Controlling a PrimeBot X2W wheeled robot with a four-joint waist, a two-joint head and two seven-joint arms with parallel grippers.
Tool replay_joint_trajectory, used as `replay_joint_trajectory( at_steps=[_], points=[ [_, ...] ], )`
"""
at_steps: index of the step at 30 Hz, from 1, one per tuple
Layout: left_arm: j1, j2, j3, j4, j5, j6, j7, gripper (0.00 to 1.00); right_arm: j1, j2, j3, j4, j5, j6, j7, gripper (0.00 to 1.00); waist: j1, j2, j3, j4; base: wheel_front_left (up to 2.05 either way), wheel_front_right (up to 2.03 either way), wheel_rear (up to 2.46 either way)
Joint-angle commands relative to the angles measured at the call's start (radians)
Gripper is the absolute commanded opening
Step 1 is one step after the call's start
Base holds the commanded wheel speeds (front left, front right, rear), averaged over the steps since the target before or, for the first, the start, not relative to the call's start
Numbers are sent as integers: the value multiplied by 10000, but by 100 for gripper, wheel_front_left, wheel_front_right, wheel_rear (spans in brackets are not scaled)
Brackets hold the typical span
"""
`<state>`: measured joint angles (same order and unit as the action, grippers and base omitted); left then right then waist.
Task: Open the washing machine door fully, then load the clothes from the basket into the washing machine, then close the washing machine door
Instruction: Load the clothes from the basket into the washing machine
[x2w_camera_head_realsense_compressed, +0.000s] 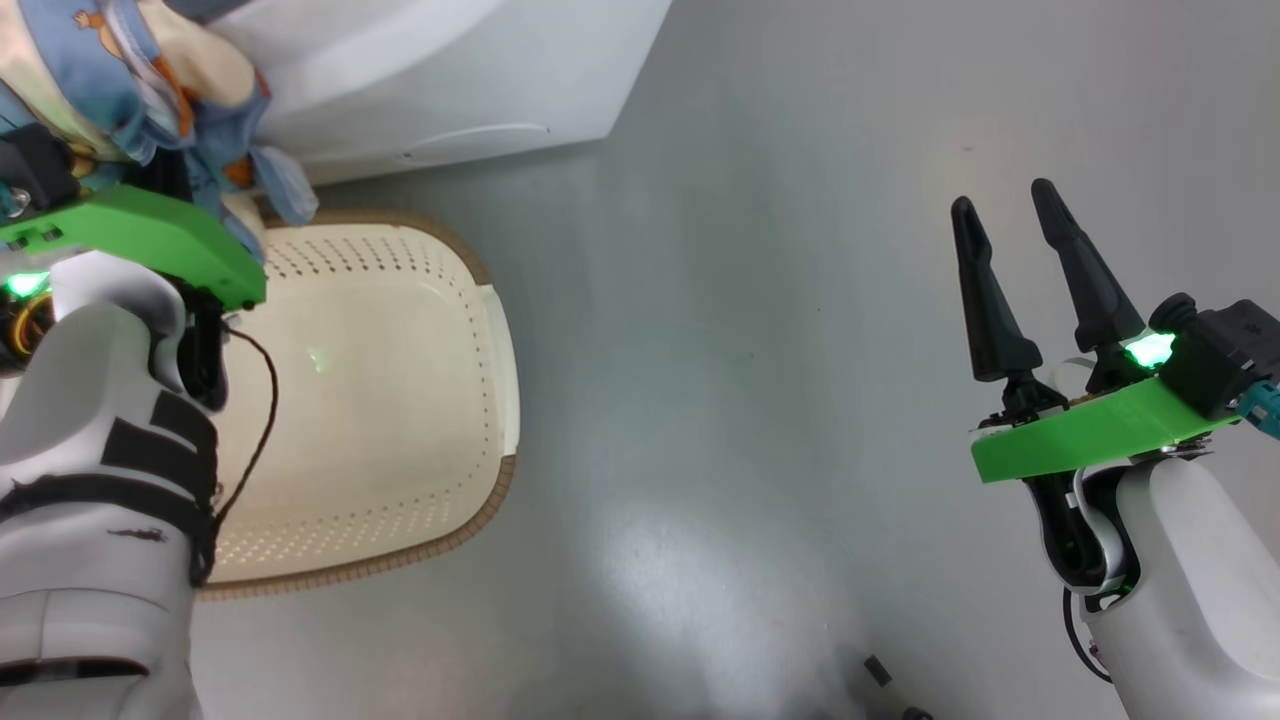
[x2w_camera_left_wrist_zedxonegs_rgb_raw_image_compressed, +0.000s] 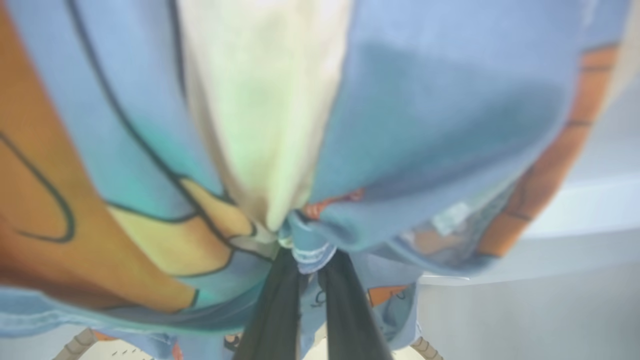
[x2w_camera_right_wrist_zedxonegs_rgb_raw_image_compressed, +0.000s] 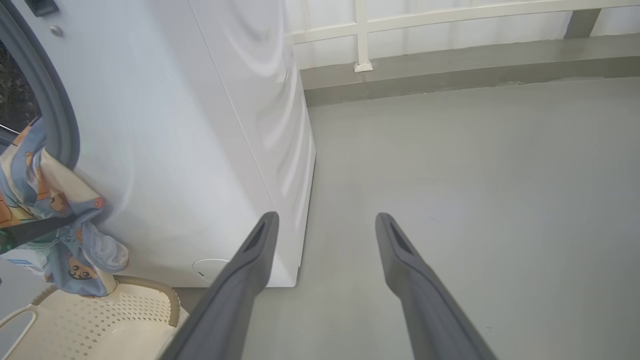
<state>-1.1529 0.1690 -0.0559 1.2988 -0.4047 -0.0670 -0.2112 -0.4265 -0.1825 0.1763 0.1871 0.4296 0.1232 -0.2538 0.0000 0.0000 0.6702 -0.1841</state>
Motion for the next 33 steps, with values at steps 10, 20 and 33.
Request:
replay_joint_trajectory(
  at_steps=[10, 20, 33],
  points=[
    [855, 263, -201, -150, -54, -395, -403, 0, 217, -22, 309, 24, -4, 75, -80, 100, 0, 0, -1005, 177, 0, 0, 0],
    [1330, 676, -378, -2090, 352, -521, -502, 0, 631, 33, 323, 126, 124, 75, -80, 100, 0, 0, -1691, 231, 0, 0, 0],
    [-750, 1114, -314, -2041, 448, -178, -20, 0, 719, -176, 350, -79, 62, 75, -80, 100, 0, 0, -1020, -254, 0, 0, 0]
  ],
)
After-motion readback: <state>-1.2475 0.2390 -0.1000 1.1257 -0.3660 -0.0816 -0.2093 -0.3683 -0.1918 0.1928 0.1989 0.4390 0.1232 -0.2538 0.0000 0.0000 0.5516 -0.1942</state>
